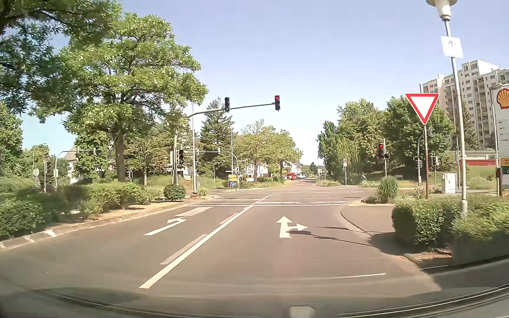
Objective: Follow the waypoints while adhering to traffic rules and regulations
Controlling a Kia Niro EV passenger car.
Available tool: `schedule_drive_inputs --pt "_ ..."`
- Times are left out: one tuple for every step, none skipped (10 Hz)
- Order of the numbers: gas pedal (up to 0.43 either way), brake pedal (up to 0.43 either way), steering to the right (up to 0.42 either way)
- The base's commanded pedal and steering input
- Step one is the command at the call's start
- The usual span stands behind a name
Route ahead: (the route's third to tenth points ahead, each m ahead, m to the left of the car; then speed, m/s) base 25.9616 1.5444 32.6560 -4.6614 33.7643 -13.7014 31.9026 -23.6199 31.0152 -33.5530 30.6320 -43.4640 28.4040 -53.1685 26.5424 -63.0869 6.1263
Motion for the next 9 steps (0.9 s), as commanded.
schedule_drive_inputs --pt "0.000 0.244 0.014" --pt "0.000 0.244 0.016" --pt "0.000 0.244 0.017" --pt "0.000 0.244 0.018" --pt "0.000 0.244 0.018" --pt "0.000 0.244 0.018" --pt "0.000 0.244 0.018" --pt "0.000 0.244 0.019" --pt "0.000 0.238 0.020"
